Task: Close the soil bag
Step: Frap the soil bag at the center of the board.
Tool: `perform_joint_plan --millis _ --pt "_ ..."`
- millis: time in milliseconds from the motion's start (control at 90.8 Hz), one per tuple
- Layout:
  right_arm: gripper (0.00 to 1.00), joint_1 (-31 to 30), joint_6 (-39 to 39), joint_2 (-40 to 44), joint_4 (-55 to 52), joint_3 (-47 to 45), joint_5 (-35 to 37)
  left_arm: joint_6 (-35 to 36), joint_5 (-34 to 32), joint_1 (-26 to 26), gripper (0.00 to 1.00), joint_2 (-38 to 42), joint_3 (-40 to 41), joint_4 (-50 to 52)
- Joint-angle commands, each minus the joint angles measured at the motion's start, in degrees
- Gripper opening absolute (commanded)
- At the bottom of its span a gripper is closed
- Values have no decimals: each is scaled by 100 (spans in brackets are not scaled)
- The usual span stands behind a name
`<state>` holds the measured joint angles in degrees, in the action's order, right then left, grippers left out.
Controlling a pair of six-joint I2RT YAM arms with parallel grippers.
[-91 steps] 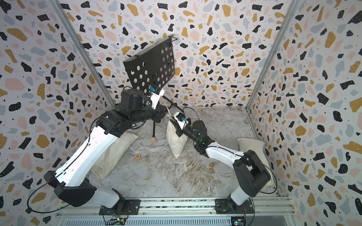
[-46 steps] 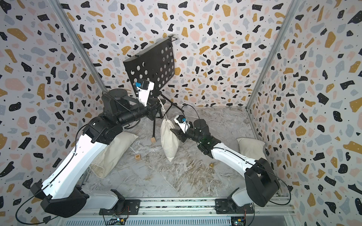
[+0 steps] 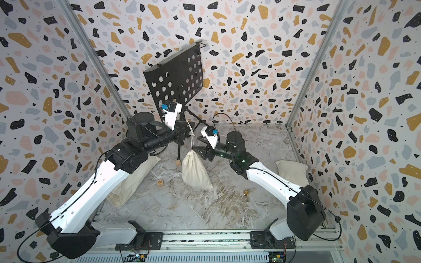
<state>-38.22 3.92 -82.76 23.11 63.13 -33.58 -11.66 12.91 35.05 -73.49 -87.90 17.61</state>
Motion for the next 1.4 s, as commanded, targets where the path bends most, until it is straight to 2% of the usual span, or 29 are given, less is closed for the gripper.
perform_joint_plan --millis 0,77,242,495,793,859,936,1057,1156,1387 --pt "64 -10 6 287 -161 39 -89 -94 -120 -16 0 344 117 -888" --pt "65 -10 -90 457 -332 -32 43 -82 -165 -14 0 450 236 -950" --pt "65 -35 155 448 -483 235 -415 -69 -146 -16 0 484 236 -925" --pt "67 -169 322 363 -507 404 -334 -198 1 -14 0 440 243 -1011" --pt "17 -335 359 -88 -905 739 -76 -258 -1 -15 0 476 220 -1097" --pt "10 -342 339 -154 -1147 759 73 -272 -35 -15 0 527 203 -1162" --pt "5 -336 278 -248 -1395 656 388 -258 -42 -8 0 562 79 -1249" --pt "3 -315 196 -576 -1794 420 1210 -240 89 -8 0 474 -483 -1229" --pt "7 -216 182 -901 -2031 300 1805 -151 246 -15 0 247 -1185 -1049" --pt "12 35 48 -1385 -2294 180 2419 -70 464 -15 0 -283 -2700 -708"
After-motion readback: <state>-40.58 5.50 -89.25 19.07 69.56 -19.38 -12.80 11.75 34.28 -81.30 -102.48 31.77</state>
